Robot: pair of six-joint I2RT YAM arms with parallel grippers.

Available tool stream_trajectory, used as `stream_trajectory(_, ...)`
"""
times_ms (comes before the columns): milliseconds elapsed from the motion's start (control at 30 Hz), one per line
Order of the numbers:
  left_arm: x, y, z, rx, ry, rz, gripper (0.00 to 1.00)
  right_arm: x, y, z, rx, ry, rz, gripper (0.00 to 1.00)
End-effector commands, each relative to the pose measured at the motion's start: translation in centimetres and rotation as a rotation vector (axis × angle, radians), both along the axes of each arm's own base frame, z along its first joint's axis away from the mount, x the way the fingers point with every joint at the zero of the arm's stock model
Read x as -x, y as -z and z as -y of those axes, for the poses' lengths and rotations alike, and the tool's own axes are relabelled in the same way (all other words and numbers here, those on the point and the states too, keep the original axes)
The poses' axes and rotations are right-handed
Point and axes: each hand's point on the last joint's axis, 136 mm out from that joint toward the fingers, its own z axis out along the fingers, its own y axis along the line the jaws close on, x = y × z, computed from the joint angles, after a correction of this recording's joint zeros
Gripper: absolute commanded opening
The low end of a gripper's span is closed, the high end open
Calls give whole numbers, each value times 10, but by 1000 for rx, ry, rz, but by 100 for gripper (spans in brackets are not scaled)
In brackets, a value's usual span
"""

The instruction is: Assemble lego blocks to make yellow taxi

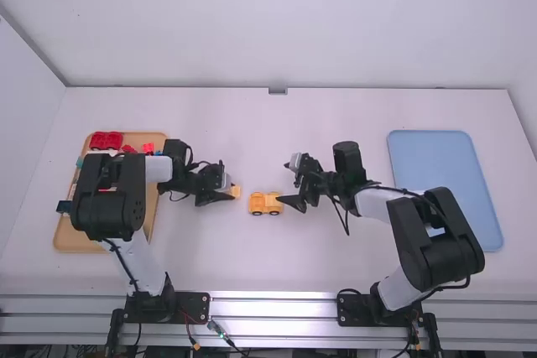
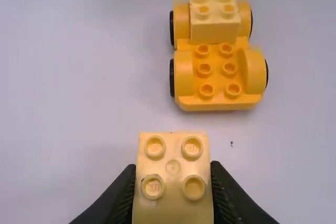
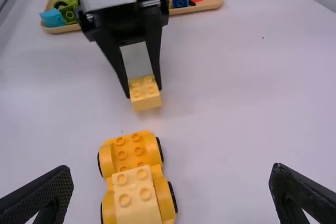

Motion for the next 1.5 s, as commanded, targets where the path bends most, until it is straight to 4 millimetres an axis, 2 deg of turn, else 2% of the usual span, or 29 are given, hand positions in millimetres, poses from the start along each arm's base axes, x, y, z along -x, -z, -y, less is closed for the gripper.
stream_trajectory(0,-2,-20,7,65,8,35,19,10,11,2,14,-22,1,99)
stream_trajectory(233,2,-42,11,85,15,54,18,21,23,-2,-19,-95,21,99)
stream_trajectory(400,11,-50,24,86,42,37,17,19,46,-18,-65,-112,-10,99)
stream_trajectory(633,15,-37,48,43,35,-7,19,14,66,-31,-67,-134,-29,99)
stream_trajectory(833,20,-29,68,5,23,-46,16,10,80,-35,-71,-151,-55,99)
stream_trajectory(967,24,-31,70,39,32,-62,15,12,83,-34,-65,-160,-40,100)
stream_trajectory(1133,31,-27,72,68,44,-38,15,18,86,-36,-50,-189,-13,92)
stream_trajectory(1233,36,-25,76,84,57,-24,15,17,87,-36,-45,-184,-10,91)
stream_trajectory(1333,27,-19,73,80,-41,-54,15,16,87,-36,-46,-185,-11,91)
stream_trajectory(1467,23,-15,73,82,-71,-22,17,18,86,-39,-48,-193,-9,91)
